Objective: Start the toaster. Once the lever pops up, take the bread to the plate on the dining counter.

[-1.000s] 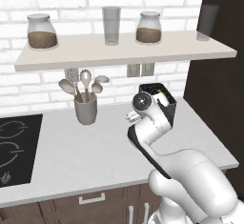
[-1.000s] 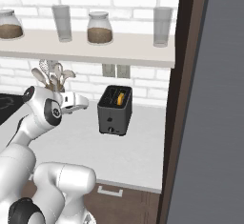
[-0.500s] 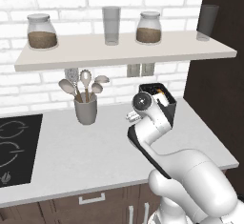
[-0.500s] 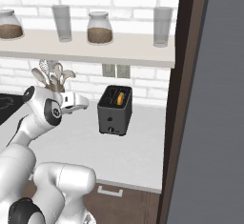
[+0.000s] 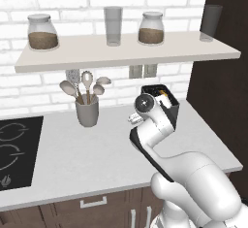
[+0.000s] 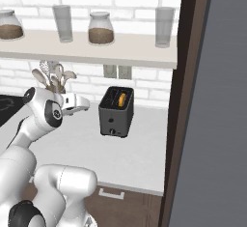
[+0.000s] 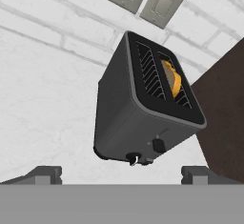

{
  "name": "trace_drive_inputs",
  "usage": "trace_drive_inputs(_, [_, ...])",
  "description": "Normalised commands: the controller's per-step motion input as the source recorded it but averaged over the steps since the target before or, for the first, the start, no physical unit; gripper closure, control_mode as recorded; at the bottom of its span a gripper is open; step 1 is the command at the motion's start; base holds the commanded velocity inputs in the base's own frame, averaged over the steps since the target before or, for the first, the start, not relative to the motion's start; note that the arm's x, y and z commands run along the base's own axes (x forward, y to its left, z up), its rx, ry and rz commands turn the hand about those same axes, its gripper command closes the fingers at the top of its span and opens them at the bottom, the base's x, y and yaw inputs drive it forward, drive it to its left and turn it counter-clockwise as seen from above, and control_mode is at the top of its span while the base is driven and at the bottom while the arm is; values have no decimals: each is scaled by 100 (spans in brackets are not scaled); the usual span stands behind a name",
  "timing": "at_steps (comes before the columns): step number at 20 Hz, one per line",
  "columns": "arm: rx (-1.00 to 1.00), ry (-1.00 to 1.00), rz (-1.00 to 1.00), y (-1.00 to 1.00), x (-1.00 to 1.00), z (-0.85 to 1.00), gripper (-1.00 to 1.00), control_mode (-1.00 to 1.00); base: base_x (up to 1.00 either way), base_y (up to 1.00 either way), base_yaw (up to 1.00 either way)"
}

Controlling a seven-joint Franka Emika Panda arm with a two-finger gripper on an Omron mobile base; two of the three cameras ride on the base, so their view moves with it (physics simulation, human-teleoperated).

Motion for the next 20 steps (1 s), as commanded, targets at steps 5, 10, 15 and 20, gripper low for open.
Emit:
trace_drive_inputs(5, [0, 0, 0, 0, 0, 0, -100, -100, 0, 0, 0])
trace_drive_inputs(10, [0, 0, 0, 0, 0, 0, -100, -100, 0, 0, 0])
trace_drive_inputs(15, [0, 0, 0, 0, 0, 0, -100, -100, 0, 0, 0])
trace_drive_inputs(20, [0, 0, 0, 0, 0, 0, -100, -100, 0, 0, 0])
